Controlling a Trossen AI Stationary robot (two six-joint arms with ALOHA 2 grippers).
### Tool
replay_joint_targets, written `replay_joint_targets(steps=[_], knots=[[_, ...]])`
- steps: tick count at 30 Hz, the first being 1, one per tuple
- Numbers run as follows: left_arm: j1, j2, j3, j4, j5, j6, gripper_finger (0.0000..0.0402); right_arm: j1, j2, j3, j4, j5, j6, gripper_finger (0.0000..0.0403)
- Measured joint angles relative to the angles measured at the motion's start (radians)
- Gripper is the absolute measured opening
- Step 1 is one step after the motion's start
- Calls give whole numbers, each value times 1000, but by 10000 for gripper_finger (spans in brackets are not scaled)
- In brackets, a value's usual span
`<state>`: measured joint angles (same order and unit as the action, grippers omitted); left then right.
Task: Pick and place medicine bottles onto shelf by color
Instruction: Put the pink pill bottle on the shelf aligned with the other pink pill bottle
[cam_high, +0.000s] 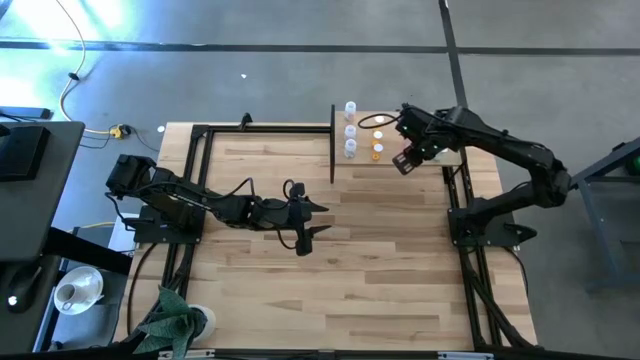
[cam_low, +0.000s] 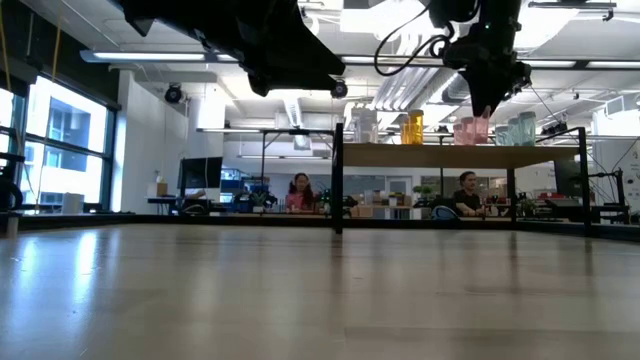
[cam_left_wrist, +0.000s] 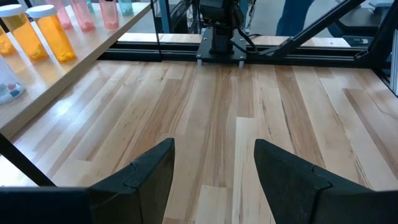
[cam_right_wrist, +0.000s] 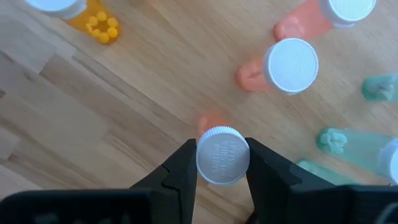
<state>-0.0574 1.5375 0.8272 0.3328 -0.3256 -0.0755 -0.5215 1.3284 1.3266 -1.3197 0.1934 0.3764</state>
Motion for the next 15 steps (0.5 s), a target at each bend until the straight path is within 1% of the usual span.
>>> replay_joint_targets(steps=[3, 15], knots=[[0, 0, 0, 0, 0, 0, 211, 0, 5, 0, 3, 16, 8, 105], [0, 0, 0, -3, 0, 0, 211, 0, 12, 0, 3, 16, 19, 105]])
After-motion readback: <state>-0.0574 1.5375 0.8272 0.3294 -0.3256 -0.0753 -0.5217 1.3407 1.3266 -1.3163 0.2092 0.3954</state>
